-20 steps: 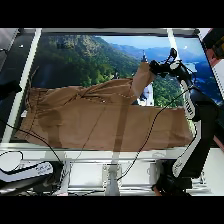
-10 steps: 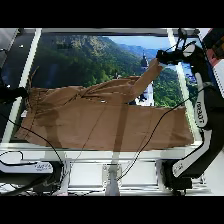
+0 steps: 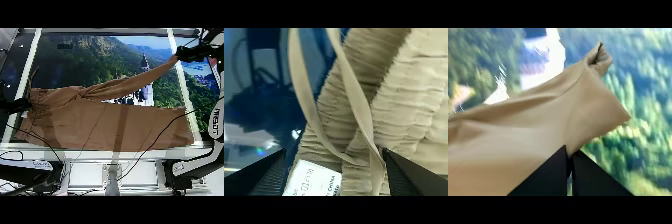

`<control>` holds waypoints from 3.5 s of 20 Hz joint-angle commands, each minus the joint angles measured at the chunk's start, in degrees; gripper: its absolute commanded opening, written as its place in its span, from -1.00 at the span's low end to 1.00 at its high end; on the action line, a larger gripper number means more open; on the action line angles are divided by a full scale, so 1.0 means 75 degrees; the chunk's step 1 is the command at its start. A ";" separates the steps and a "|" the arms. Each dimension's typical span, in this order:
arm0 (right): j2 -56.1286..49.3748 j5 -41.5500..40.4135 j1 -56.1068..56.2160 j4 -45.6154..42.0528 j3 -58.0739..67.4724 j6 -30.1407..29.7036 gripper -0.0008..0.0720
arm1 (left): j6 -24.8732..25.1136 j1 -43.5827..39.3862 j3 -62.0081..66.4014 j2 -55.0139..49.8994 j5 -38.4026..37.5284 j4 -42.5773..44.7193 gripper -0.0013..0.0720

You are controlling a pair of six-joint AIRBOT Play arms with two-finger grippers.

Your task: Fold the clothes and pants, and hang the long-sleeved shirts on hangers.

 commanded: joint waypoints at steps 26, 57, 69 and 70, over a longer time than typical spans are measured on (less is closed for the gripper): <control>0.0481 0.2200 -0.0414 -0.0813 -0.2224 -0.0187 -0.94 | 0.1472 0.0119 0.0003 -0.0597 0.0682 -0.4444 -0.87; -0.3048 -0.1320 -0.2171 0.2253 -0.0889 -0.2171 0.55 | 0.1163 -0.0583 0.0003 -0.0612 0.0303 -0.4438 -0.87; -0.3334 -0.0903 -0.1597 0.2186 -0.0490 -0.3045 -0.93 | 0.1160 -0.0586 0.0003 -0.0612 0.0361 -0.4392 -0.87; -0.3212 -0.1078 -0.1597 0.2116 -0.0490 -0.3054 -0.94 | 0.1160 -0.0586 0.0003 -0.0612 0.0361 -0.4395 -0.87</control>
